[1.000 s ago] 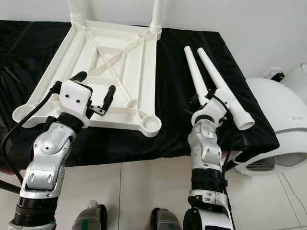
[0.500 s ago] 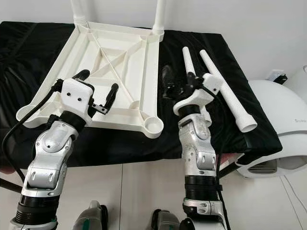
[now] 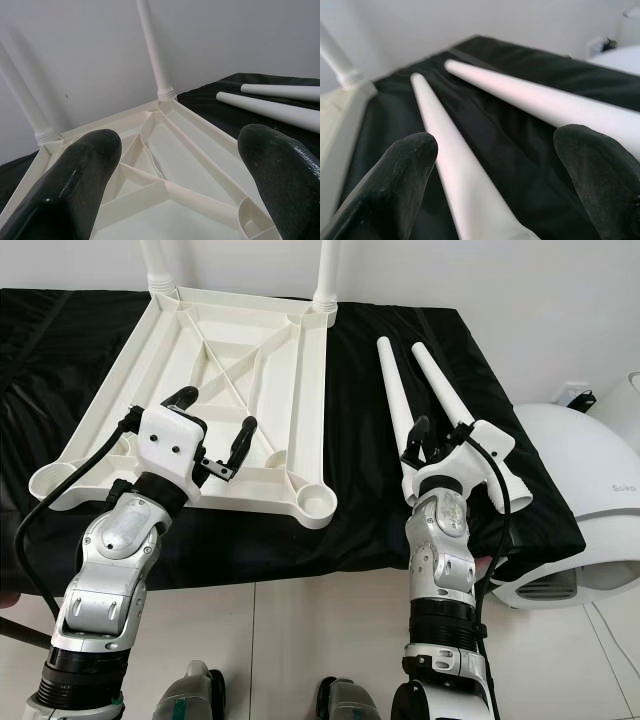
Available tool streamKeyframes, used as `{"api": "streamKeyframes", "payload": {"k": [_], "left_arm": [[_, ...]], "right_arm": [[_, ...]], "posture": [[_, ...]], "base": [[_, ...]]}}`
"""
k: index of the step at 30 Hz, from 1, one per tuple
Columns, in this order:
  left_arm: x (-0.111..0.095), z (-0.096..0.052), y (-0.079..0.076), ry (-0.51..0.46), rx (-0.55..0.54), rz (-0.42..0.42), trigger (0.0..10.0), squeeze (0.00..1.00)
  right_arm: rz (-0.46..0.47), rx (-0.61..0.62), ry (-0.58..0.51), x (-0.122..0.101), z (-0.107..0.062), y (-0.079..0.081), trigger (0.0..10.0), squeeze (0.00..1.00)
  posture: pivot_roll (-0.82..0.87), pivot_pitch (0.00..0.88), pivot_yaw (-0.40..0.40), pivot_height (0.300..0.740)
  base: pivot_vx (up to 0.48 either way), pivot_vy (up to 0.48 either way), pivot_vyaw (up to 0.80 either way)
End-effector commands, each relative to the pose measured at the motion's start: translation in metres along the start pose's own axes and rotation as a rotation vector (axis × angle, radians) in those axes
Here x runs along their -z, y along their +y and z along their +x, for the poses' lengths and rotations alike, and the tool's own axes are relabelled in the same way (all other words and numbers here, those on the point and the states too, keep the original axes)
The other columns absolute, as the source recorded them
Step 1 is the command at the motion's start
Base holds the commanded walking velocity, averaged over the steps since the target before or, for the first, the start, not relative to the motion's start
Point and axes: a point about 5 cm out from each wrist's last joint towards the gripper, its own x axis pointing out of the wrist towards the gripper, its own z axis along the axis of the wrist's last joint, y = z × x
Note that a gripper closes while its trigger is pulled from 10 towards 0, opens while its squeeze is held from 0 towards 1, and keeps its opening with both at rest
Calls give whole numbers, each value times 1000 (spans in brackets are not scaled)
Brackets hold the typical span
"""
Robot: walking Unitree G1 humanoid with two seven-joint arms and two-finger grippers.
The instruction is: Building children table
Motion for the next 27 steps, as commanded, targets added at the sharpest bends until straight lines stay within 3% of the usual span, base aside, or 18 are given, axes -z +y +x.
{"api": "streamKeyframes", "payload": {"k": [1, 19, 22, 26, 27], "left_arm": [[0, 0, 0, 8, -32, -2, 10000, 0], [0, 0, -2, 4, -36, -7, 10000, 0], [-1, 1, -3, 1, -33, -11, 10000, 0], [-1, 1, -3, 1, -33, -11, 10000, 0], [-1, 1, -3, -2, -33, -13, 10000, 0]], "right_arm": [[1, 21, 27, 3, 2, -2, 10000, 0], [12, -22, 212, 30, -2, 10, 10000, 0], [12, -162, 253, 35, -9, 27, 10000, 0], [12, -162, 253, 35, -9, 27, 10000, 0], [40, -280, 248, 32, -15, 40, 10000, 0]], "posture": [[73, 105, -23, 740], [71, 103, -27, 740], [70, 104, -26, 740], [70, 104, -26, 740], [69, 103, -27, 740]], "base": [[0, 0, 0], [0, 0, 0], [0, 0, 0], [0, 0, 0], [0, 0, 0]]}}
